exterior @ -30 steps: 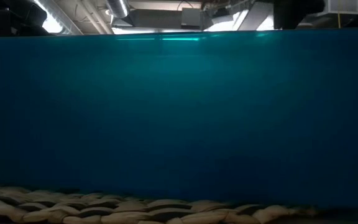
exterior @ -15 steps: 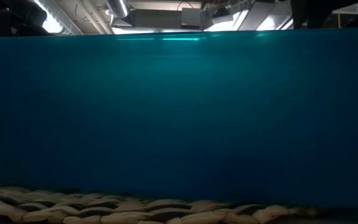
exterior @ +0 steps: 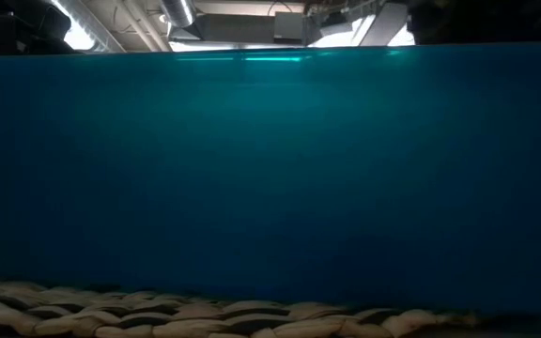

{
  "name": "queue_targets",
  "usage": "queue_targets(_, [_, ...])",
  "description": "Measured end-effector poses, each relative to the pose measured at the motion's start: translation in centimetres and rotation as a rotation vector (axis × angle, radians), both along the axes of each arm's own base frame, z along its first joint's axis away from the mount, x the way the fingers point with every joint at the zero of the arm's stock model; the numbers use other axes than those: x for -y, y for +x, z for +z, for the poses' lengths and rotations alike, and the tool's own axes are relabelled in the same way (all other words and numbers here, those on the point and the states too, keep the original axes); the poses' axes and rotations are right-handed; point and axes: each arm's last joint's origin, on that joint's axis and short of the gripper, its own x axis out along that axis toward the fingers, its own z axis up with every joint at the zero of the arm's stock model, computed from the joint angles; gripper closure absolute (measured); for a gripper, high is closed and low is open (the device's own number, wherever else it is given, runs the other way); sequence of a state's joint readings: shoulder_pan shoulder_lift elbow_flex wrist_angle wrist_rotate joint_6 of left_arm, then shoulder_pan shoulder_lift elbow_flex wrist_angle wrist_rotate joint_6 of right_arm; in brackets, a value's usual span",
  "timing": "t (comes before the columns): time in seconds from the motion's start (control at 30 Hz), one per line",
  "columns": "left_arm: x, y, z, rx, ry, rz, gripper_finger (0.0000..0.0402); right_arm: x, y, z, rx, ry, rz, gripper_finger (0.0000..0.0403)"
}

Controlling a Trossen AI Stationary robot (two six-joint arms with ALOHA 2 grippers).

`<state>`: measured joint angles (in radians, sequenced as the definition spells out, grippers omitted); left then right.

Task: Pick and place Granola Bars by type
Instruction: Put the red granola bar into the yellow bin

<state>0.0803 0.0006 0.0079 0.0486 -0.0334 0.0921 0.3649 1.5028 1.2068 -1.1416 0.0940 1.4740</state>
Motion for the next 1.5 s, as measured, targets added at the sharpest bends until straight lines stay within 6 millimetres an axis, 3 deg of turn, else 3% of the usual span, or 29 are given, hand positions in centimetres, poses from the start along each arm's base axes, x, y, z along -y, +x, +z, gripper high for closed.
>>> queue_targets(0.4, [0.0,0.0,0.0,0.000,0.000,0.000,0.0258,0.3,-1.2,-5.5,-0.040,0.042,-0.112,0.0120])
queue_targets(0.57, [0.0,0.0,0.0,0.001,0.000,0.000,0.0258,0.8,-1.3,-7.4,-0.005,0.066,-0.132,0.0098])
queue_targets(0.9, [0.0,0.0,0.0,0.000,0.000,0.000,0.0258,1.8,-2.2,-10.0,-0.022,0.109,-0.206,0.0111])
queue_targets(1.2, [0.0,0.0,0.0,0.000,0.000,0.000,0.0258,2.2,-2.8,-11.1,-0.039,0.111,-0.214,0.0128])
queue_targets(1.5, [0.0,0.0,0.0,0.000,0.000,0.000,0.0258,2.2,-2.8,-11.5,-0.020,0.119,-0.210,0.0210])
